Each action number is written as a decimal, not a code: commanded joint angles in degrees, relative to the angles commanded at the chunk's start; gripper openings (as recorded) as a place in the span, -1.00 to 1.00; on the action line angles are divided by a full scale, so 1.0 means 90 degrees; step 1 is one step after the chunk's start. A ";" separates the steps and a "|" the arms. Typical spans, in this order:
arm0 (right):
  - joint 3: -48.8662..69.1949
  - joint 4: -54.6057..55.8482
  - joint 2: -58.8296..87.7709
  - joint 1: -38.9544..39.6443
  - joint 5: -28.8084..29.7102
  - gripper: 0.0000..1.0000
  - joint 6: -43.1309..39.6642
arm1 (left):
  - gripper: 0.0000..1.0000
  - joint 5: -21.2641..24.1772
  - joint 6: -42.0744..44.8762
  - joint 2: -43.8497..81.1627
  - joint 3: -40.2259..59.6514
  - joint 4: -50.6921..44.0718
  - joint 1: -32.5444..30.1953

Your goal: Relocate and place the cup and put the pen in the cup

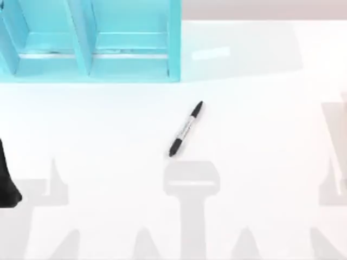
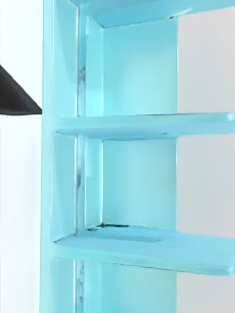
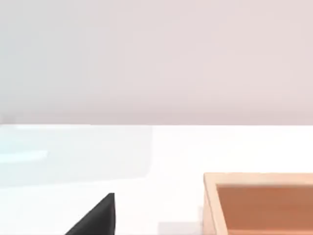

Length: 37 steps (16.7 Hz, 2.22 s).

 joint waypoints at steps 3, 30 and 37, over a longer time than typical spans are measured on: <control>0.0052 -0.0054 0.0062 -0.0022 0.0003 1.00 -0.0009 | 1.00 0.0000 0.0000 0.0000 0.0000 0.0000 0.0000; 1.0222 -0.8236 1.1769 -0.3178 -0.0028 1.00 -0.3109 | 1.00 0.0000 0.0000 0.0000 0.0000 0.0000 0.0000; 1.0481 -0.8435 1.2058 -0.3276 -0.0004 1.00 -0.3168 | 1.00 0.0000 0.0000 0.0000 0.0000 0.0000 0.0000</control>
